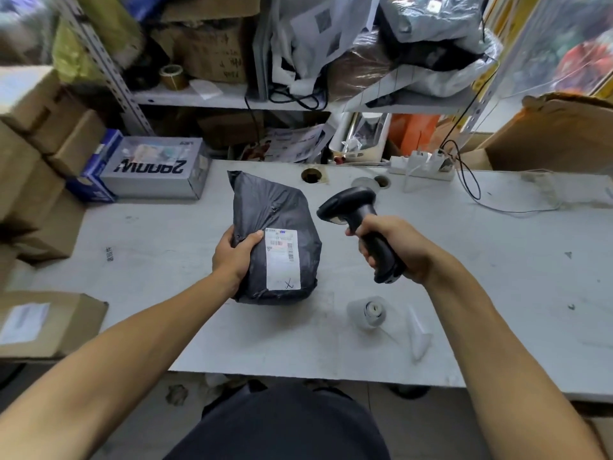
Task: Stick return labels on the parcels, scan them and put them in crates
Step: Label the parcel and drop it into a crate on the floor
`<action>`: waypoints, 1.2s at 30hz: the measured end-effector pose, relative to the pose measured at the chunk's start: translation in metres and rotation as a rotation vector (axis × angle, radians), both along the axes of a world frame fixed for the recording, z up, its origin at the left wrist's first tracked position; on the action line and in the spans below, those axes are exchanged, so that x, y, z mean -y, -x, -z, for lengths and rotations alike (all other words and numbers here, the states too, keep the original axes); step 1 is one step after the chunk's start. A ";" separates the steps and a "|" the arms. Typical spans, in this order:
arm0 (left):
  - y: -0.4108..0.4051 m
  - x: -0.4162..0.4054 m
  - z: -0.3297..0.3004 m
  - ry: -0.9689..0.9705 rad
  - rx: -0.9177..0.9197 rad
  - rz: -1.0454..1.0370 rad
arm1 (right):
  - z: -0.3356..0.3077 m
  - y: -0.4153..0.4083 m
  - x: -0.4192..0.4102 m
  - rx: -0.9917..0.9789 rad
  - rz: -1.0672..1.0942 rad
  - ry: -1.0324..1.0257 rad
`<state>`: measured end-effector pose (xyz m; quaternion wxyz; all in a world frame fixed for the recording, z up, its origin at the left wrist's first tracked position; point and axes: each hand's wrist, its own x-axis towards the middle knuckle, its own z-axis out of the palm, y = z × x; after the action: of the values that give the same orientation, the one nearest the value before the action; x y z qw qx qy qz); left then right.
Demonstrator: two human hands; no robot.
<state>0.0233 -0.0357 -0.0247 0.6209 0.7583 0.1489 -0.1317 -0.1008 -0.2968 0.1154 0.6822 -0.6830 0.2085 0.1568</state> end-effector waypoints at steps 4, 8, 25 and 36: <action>-0.003 -0.004 0.001 -0.021 -0.024 -0.012 | -0.012 -0.005 -0.013 -0.008 -0.025 0.021; -0.003 -0.005 0.002 -0.017 -0.038 -0.014 | -0.017 -0.007 -0.018 -0.002 -0.048 0.040; -0.009 -0.005 0.005 -0.019 -0.060 0.016 | -0.021 -0.010 -0.012 0.021 0.005 0.085; -0.004 -0.012 0.007 -0.248 -0.048 0.111 | 0.060 0.015 0.047 -0.155 0.128 0.418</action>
<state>0.0272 -0.0239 -0.0317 0.5105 0.8328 0.1369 -0.1645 -0.1153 -0.3440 0.0552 0.5162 -0.7808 0.3312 0.1188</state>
